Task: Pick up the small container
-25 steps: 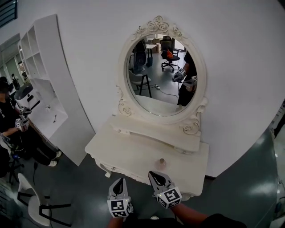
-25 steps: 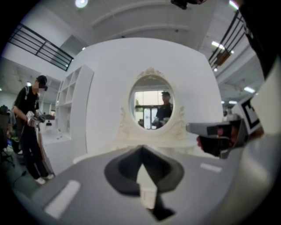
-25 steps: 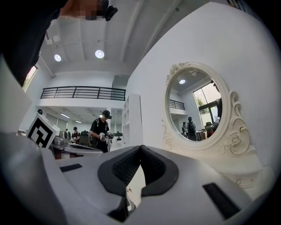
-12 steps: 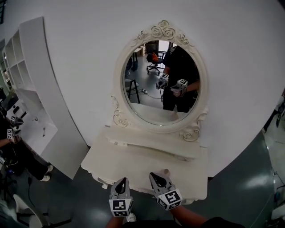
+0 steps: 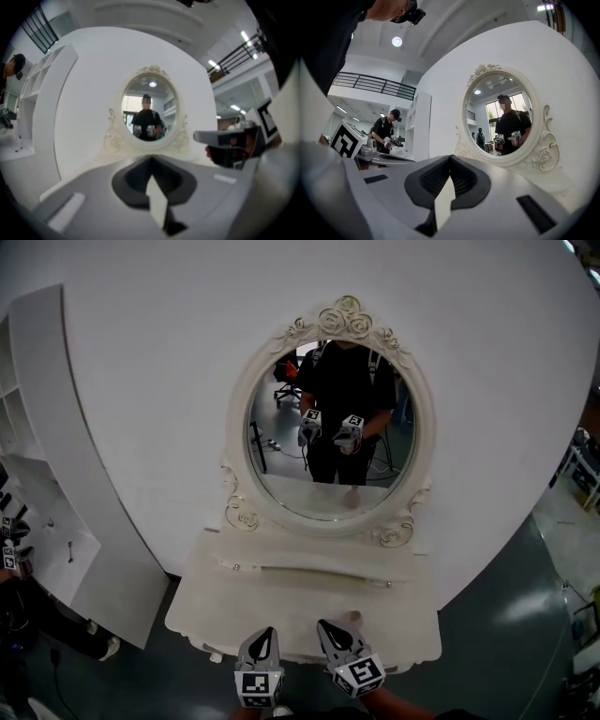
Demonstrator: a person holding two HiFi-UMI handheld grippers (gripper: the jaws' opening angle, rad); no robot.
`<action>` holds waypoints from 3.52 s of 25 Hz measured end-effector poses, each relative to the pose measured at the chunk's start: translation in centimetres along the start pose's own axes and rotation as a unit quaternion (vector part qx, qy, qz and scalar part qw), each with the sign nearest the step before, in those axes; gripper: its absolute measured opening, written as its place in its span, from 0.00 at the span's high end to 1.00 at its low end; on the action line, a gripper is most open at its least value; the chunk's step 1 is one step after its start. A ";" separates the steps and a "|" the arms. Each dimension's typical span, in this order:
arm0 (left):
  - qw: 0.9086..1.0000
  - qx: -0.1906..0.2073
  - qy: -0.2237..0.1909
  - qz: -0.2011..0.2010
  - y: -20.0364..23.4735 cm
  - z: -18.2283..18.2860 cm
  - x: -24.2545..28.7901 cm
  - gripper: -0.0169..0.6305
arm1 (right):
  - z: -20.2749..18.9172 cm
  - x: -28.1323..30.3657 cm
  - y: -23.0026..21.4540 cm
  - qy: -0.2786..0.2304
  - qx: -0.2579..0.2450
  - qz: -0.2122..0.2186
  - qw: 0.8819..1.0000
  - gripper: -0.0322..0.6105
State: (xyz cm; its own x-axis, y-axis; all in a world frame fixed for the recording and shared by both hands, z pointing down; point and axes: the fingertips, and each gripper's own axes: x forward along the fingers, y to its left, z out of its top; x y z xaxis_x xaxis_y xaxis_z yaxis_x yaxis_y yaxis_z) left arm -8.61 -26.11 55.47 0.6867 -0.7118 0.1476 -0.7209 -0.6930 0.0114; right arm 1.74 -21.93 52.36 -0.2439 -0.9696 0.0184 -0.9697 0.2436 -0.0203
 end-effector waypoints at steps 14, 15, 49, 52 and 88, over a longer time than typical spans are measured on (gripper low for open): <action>0.997 0.004 0.000 -0.080 -3.3 1.1 6.7 0.96 | 0.1 -0.7 -6.6 0.004 0.000 -0.083 0.997 0.94; 0.996 0.006 -0.001 -0.085 -3.8 1.3 7.2 0.96 | 0.3 -0.9 -7.4 0.002 0.000 -0.088 0.996 0.94; 0.979 0.022 0.040 -0.198 -9.5 0.1 13.5 0.96 | -2.6 -3.2 -13.6 0.035 0.033 -0.178 0.983 0.94; 0.976 0.015 0.050 -0.211 -9.6 -0.8 13.7 0.96 | -4.8 -3.8 -13.3 0.070 0.040 -0.187 0.979 0.94; 0.971 0.009 0.130 -0.201 -7.0 -7.5 12.5 0.96 | -25.2 -1.0 -15.4 0.329 0.100 -0.216 0.914 0.38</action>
State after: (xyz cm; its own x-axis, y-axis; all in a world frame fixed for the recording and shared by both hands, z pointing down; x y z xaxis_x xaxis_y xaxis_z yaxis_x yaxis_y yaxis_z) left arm 4.35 -29.29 64.61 0.8642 -0.3316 0.3785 -0.3953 -0.9128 0.1028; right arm 16.58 -24.11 77.83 0.1401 -0.7354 0.6630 -0.9716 -0.2311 -0.0511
